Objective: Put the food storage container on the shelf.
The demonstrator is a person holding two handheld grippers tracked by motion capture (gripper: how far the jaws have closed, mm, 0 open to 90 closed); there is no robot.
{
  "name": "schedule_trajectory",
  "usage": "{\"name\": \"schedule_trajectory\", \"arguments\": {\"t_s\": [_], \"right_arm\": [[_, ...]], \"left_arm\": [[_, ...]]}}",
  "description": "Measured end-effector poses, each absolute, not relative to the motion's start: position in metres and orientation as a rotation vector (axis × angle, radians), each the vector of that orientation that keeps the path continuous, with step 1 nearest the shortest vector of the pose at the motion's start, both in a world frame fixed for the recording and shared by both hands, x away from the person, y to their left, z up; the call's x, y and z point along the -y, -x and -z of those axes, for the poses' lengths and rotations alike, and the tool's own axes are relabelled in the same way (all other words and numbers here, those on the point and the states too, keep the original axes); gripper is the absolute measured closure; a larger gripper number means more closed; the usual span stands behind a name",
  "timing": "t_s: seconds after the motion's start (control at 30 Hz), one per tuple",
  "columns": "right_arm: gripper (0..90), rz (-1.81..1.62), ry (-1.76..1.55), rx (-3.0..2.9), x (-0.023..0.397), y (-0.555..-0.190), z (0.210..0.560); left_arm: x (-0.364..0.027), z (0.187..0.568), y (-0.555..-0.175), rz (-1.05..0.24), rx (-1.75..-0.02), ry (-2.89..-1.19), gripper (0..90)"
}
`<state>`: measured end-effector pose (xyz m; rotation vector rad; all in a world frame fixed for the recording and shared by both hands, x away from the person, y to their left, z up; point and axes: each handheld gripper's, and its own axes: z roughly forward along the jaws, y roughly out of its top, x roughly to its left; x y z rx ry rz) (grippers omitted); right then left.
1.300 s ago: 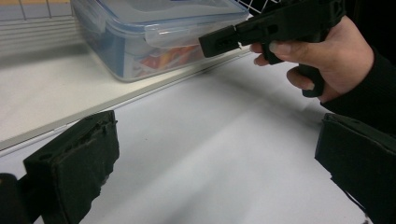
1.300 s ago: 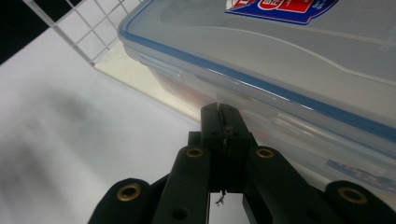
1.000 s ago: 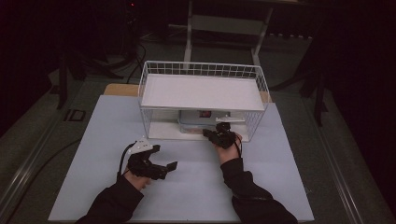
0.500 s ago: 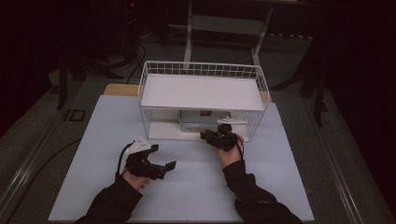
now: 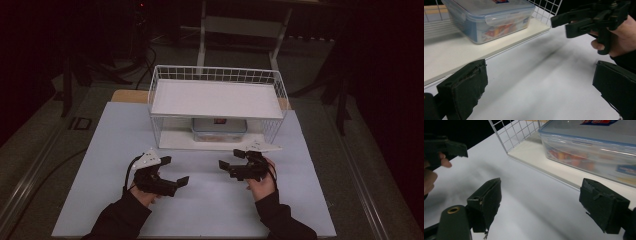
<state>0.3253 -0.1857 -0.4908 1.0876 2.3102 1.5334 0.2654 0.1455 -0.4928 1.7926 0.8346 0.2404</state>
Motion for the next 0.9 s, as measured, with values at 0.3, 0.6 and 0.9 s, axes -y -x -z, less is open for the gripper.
{"name": "schedule_trajectory", "arguments": {"t_s": [0.3, 0.6, 0.9], "right_arm": [[17.8, -1.537, -1.049, -2.274, 0.214, -0.294, 0.487], [17.8, -1.536, -1.031, -2.271, 0.236, -0.276, 0.488], [17.8, -1.518, -1.043, -2.258, 0.262, -0.264, 0.490]], "left_arm": [[-0.156, 0.490, -0.253, -0.249, -0.770, -1.794, 0.0], [-0.170, 0.492, -0.246, -0.241, -0.751, -1.787, 0.0], [-0.186, 0.494, -0.234, -0.240, -0.703, -1.793, 0.0]]}}
